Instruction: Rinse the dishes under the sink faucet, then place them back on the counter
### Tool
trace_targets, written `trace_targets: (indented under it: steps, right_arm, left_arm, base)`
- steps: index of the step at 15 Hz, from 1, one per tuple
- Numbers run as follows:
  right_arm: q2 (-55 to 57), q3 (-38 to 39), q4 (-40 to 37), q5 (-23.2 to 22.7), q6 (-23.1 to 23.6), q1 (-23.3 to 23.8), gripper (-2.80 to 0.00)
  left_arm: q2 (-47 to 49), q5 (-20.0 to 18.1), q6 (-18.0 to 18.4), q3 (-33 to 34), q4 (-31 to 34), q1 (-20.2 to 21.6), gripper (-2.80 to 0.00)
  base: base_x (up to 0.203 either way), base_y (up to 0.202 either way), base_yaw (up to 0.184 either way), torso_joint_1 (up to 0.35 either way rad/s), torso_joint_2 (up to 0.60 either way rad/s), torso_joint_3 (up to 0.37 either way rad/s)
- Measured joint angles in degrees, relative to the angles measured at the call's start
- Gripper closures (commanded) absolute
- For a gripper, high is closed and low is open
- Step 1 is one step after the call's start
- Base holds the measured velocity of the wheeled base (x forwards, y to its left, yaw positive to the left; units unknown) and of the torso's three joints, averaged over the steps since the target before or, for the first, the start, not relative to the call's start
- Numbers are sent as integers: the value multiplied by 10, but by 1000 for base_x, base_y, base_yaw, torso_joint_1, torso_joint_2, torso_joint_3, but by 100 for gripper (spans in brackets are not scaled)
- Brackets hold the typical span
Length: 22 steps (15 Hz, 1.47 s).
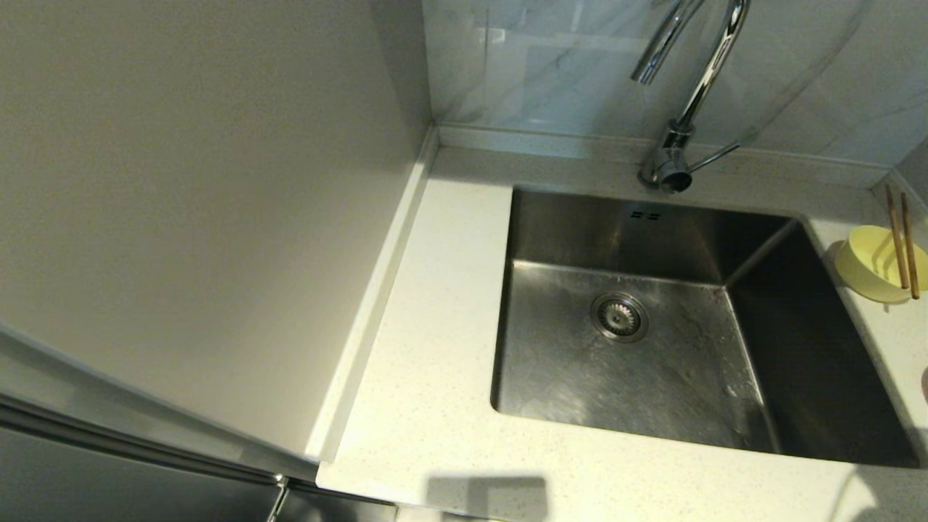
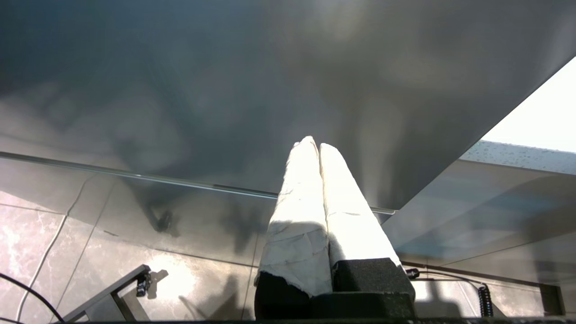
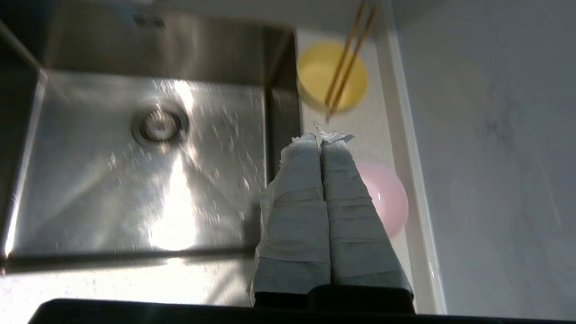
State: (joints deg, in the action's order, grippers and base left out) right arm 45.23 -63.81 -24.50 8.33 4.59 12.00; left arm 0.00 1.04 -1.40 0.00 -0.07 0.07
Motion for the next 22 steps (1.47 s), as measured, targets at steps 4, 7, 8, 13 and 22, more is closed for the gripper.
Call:
trace_targets:
  steps: [4, 7, 8, 13, 22]
  right_arm:
    - [-141, 178, 130, -32, 4, -14, 0]
    - [-230, 273, 143, -45, 3, -15, 0]
    - [-250, 297, 159, -46, 1, -16, 0]
    - [-288, 411, 350, -47, 2, -20, 0]
    - [-305, 554, 375, -45, 3, -99, 0]
  left_arm:
    - [0, 0, 0, 0, 0, 0, 0]
    - [0, 0, 0, 0, 0, 0, 0]
    - [0, 0, 0, 0, 0, 0, 0]
    - [0, 0, 0, 0, 0, 0, 0]
    - [0, 0, 0, 0, 0, 0, 0]
  base:
    - [0, 0, 0, 0, 0, 0]
    - [0, 0, 0, 0, 0, 0]
    - [0, 0, 0, 0, 0, 0]
    - [0, 0, 0, 0, 0, 0]
    - [0, 0, 0, 0, 0, 0]
